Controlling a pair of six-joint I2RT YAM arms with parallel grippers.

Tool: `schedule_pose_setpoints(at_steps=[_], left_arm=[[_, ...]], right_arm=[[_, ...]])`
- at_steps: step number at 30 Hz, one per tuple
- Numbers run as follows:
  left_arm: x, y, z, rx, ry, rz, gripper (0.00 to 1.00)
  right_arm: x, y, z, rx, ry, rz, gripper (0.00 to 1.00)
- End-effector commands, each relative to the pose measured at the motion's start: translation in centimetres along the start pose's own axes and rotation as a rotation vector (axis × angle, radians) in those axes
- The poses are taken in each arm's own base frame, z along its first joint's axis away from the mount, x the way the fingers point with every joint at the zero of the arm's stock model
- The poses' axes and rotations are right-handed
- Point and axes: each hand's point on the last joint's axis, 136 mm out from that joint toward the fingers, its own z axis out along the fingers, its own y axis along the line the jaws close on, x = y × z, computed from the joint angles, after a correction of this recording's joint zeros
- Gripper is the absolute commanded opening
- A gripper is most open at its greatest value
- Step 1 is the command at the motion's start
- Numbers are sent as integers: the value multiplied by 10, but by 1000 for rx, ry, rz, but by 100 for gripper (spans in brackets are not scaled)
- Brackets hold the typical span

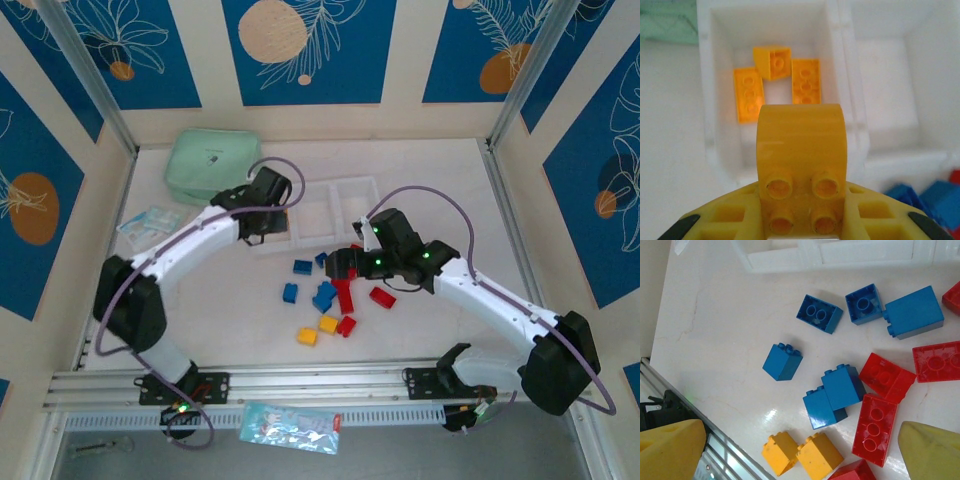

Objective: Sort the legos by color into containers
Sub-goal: Place the lego in the container, then pick up the lego from the middle-left of the table.

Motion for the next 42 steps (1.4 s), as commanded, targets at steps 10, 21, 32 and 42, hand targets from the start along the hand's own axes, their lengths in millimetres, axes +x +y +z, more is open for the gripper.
schedule_pose_setpoints(at_steps=[10, 21, 32, 42], left_arm=[[-40, 5, 64, -53, 70, 43, 47], [-38, -3, 1, 78, 22, 28, 57], [68, -16, -49, 169, 111, 77, 62], [184, -34, -61, 221, 283, 35, 64]], right_arm=[[-22, 2, -4, -11, -46, 8, 99], [-27, -12, -8, 11, -40, 24, 99], [14, -27, 0, 57, 88, 44, 99], [69, -32, 17, 82, 223, 79, 99]])
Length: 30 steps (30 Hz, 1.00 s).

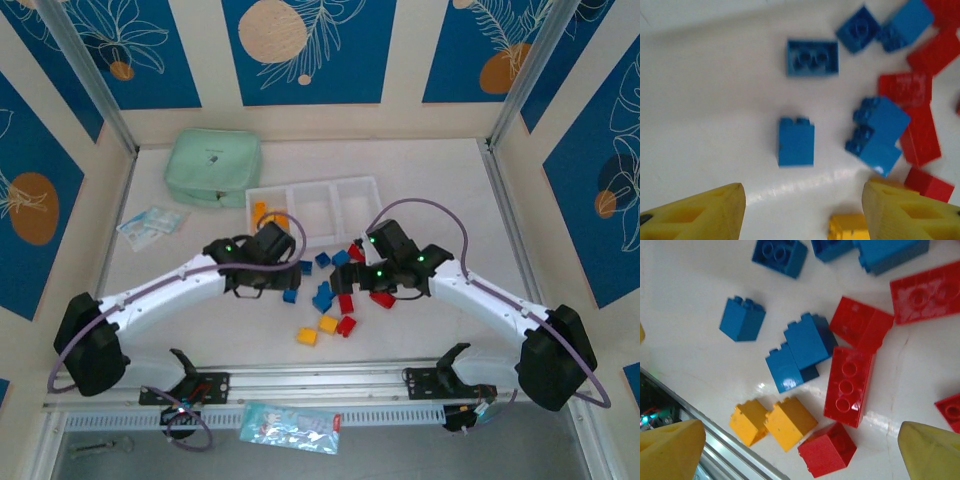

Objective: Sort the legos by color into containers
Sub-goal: Pick up the lego from the middle-left of the table.

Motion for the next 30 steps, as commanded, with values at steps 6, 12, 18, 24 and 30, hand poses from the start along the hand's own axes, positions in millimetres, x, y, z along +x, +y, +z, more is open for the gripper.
schedule_pose_setpoints(at_steps=[6, 12, 18, 24, 30], left_arm=[[72, -24, 23, 34, 145, -108, 69], [106, -43, 38, 33, 234, -19, 74], [120, -41, 48, -30, 277, 49, 75], [120, -53, 59, -2, 284, 78, 75], [125, -50, 69, -41, 303, 98, 68]], right_arm=[[32, -11, 13, 18, 74, 74, 99], [33, -22, 13, 24, 61, 112, 99], [31, -28, 8, -3, 33, 145, 99], [31, -30, 7, -21, 28, 161, 99], [29, -30, 7, -23, 24, 160, 99]])
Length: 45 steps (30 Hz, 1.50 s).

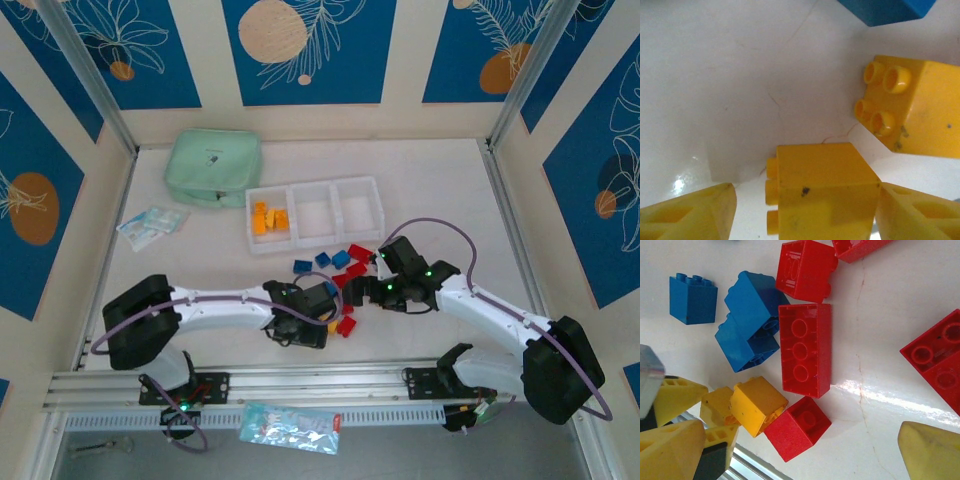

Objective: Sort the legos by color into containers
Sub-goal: Pick up the lego from the middle-left of the table, then place the lego in the container.

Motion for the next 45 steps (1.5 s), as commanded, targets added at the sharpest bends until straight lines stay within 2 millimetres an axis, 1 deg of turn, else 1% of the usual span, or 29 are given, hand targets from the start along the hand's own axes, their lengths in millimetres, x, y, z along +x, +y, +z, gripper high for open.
schedule_pose_setpoints(at_steps=[1, 3, 7, 12, 17, 20, 23, 27, 31, 34, 36, 41, 45], left_arm=[[0, -7, 0, 4, 5, 29, 67], [-1, -7, 1, 6, -3, 27, 64], [2, 1, 3, -17, -1, 21, 53], [3, 7, 0, -26, -14, 8, 47], [-5, 15, -18, -51, -70, 8, 45], [-13, 25, -37, -85, -115, 14, 44], [-28, 37, -58, -101, -169, 9, 44], [-58, 57, -88, -96, -248, -20, 44], [-102, 79, -115, -86, -340, -61, 45], [-136, 92, -126, -83, -389, -81, 45], [-158, 99, -130, -85, -409, -90, 44], [-211, 113, -129, -94, -429, -122, 44], [-245, 126, -115, -125, -417, -145, 44]], right_arm=[[2, 5, -2, -32, 6, 9, 99], [2, 6, -2, -36, 5, 9, 99], [2, 7, -1, -45, 7, 4, 99], [1, 9, -2, -43, 11, -9, 99], [-2, 21, -5, -55, 0, -60, 99], [-4, 30, -7, -50, -8, -96, 99], [-8, 39, -7, -53, -14, -119, 99], [-15, 55, -6, -76, -25, -149, 99], [-22, 70, -4, -86, -37, -178, 99], [-30, 79, -4, -89, -48, -194, 99], [-35, 84, -3, -88, -61, -202, 99], [-49, 90, -2, -79, -107, -196, 99], [-59, 94, -1, -74, -132, -184, 99]])
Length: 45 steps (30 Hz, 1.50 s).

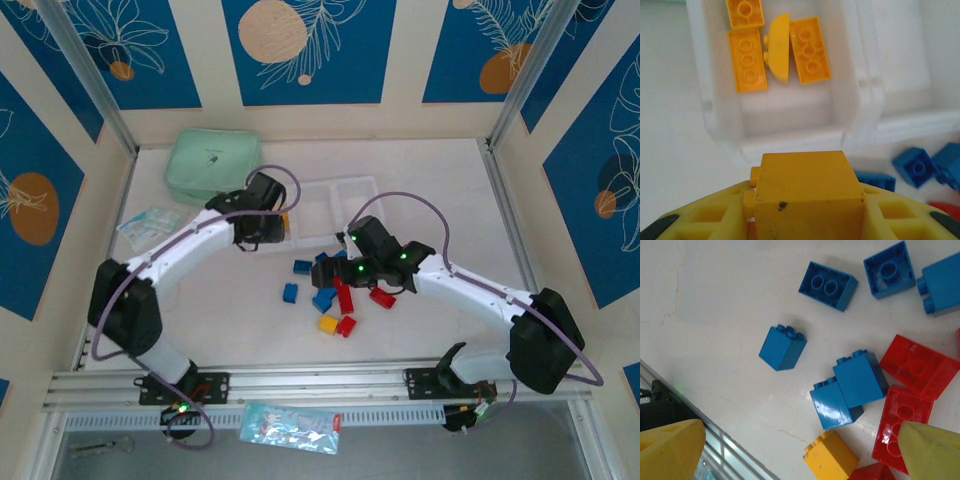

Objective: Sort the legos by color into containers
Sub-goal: Place the lego in the container, then touch the lego at the bottom-center of the table.

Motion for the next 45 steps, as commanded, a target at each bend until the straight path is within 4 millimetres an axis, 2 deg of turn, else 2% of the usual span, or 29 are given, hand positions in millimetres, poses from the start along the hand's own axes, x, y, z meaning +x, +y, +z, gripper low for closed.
schedule_pose_setpoints(at_steps=[1, 6, 9, 12, 15, 20, 23, 25, 33, 39, 42, 45], left_arm=[[-25, 0, 17, 0, -10, 26, 44], [-51, 5, 54, -38, 14, 20, 44], [-60, 10, 68, -66, 32, 12, 49], [-70, 10, 65, -72, 16, 18, 58], [-78, 10, 55, -73, -17, 24, 61], [-71, 2, 32, -9, -6, 17, 62], [-52, -9, 11, 53, -1, 21, 65], [-31, -15, -2, 87, 8, 26, 66], [70, -54, -43, 188, 106, 128, 71], [142, -77, -51, 222, 215, 190, 72], [168, -84, -52, 215, 266, 225, 73], [193, -105, -49, 271, 308, 244, 74]], right_arm=[[-16, 7, -1, 2, -47, -5, 99], [-22, 8, -2, 5, -57, -9, 99], [-23, 7, -4, 13, -56, -11, 99], [-25, 7, -8, 10, -66, -8, 99], [-26, 4, -10, 5, -70, -1, 99], [-25, -4, -14, 14, -66, 13, 99], [-20, -14, -19, 22, -58, 37, 99], [-15, -23, -24, 32, -53, 62, 99], [20, -54, -34, 35, 13, 148, 99], [47, -74, -42, 59, 40, 239, 99], [57, -81, -44, 65, 48, 267, 99], [64, -87, -43, 72, 56, 291, 99]])
